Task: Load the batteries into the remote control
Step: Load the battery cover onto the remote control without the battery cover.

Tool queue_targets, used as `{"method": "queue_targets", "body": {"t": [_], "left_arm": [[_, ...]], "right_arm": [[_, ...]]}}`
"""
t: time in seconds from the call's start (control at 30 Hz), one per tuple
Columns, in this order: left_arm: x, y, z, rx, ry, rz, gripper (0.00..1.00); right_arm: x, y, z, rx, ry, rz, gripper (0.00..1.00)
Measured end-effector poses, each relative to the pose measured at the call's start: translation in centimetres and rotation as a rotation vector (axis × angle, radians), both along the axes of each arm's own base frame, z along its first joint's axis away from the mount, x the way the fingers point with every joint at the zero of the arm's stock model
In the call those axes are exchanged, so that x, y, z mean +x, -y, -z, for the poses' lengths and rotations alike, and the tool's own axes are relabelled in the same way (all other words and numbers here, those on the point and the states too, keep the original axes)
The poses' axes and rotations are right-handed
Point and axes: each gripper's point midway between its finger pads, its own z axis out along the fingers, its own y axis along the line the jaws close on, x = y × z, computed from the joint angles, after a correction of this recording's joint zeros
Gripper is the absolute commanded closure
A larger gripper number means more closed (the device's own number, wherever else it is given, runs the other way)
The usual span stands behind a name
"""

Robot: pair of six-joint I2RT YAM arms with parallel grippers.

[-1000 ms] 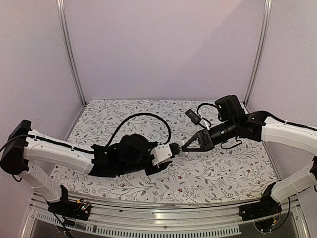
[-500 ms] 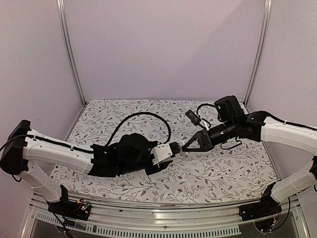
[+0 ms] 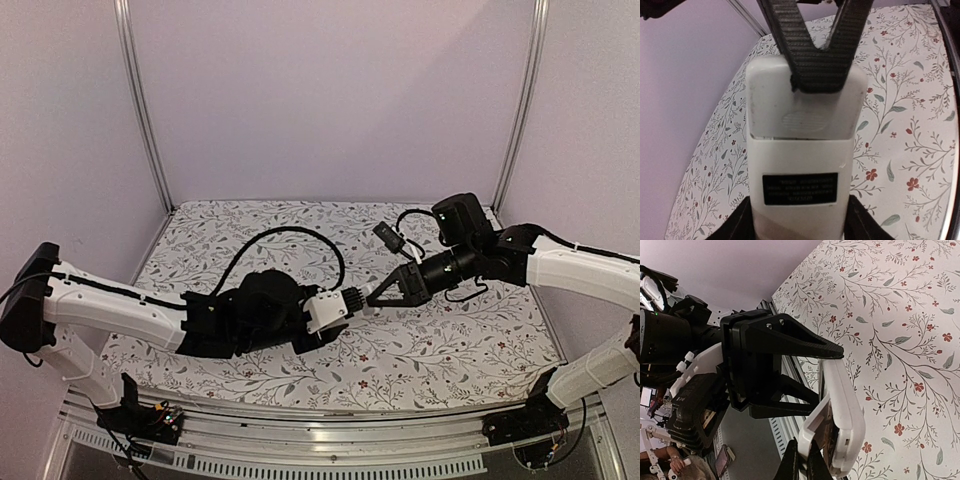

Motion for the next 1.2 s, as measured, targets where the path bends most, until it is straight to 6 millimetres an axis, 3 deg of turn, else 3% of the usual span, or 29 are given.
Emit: {"method": "queue_targets", "body": {"t": [0.7,1.2], "left_arm": [[-1.5,0.4,0.1,-0.056,-0.101,0.031,1.0],[-2.0,0.5,0.4,-0.065,-0.15,0.029,1.0]], "right_arm": [[0.8,0.2,-0.4,-0.045,0.04,0.041,0.81],[1.8,1.2,0.5,-0.124,0.064,0.104,0.61]]}}
